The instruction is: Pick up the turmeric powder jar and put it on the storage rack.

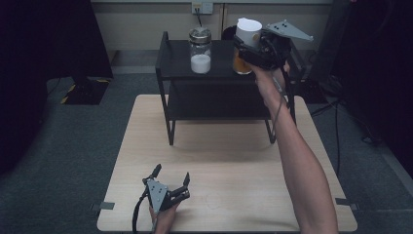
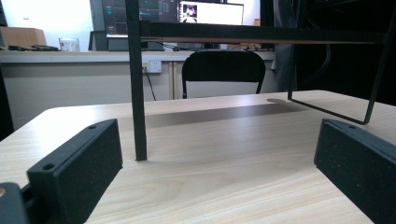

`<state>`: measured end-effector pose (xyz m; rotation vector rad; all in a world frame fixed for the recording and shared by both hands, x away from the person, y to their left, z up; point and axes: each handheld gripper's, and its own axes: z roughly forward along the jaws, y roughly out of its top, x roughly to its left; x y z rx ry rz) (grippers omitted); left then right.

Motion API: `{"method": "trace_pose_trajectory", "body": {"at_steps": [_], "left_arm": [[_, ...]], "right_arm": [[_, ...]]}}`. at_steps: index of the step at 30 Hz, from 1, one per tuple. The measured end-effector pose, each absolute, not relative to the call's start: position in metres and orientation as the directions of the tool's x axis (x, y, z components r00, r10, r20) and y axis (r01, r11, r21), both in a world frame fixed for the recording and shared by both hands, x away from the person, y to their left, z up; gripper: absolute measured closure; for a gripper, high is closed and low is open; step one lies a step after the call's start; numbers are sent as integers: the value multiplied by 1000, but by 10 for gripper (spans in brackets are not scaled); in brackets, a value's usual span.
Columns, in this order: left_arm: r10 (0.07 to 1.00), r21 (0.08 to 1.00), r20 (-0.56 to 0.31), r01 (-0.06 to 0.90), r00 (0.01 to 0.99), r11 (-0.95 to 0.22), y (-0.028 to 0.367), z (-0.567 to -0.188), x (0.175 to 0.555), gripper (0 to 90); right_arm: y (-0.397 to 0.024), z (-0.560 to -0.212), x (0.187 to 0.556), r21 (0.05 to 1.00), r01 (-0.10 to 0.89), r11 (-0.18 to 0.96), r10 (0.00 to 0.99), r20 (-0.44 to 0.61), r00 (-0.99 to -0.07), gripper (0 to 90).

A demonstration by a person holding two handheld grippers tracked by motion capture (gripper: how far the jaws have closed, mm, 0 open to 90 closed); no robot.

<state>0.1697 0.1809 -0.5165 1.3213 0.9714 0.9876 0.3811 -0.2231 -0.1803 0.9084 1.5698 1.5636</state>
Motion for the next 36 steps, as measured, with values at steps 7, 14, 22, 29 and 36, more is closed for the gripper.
{"method": "trace_pose_trajectory", "body": {"at_steps": [7, 14, 22, 29, 36], "left_arm": [[954, 1000, -2, -18, 301, 8, 181, -517, 170, 4], [954, 1000, -2, -18, 301, 8, 181, -517, 170, 4], [954, 1000, 0, -18, 301, 5, 181, -516, 170, 5], [954, 1000, -2, -17, 301, 7, 181, -516, 170, 5], [954, 1000, -2, -18, 300, 8, 181, -517, 170, 5]], "right_arm": [[-233, -178, 385, 1000, 14, -12, 853, 17, -522, 179], [-235, -181, 380, 999, -30, -28, 850, 8, -527, 26], [-243, -189, 364, 999, -25, -25, 865, 9, -501, 15], [-258, -193, 345, 998, -46, -44, 874, 16, -487, 17], [-269, -213, 319, 996, -80, -39, 869, -6, -494, 18]]}}
